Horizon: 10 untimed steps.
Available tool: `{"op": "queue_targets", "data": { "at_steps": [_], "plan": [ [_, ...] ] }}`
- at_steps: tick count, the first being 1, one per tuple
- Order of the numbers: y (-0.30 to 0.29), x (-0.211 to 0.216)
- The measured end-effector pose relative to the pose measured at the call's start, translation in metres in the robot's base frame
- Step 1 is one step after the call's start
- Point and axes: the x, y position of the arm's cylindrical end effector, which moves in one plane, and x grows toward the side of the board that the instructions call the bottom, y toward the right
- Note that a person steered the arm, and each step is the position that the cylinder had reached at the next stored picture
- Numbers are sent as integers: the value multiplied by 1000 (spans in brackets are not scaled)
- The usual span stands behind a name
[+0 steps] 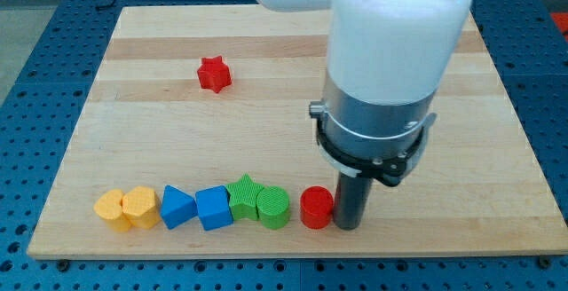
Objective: Point your arm towards the red star
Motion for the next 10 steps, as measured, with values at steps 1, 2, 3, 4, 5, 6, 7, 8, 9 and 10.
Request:
{"op": "queue_targets", "data": {
  "at_steps": [1, 2, 3, 4, 5, 6, 7, 8, 9, 10],
  "plan": [
    [-7, 0],
    [9, 0],
    [42, -26],
    [59, -78],
    [66, -137],
    [56, -187],
    [22, -241],
    [-39, -287],
    [-113, -305],
    [-184, -299]
  ]
}}
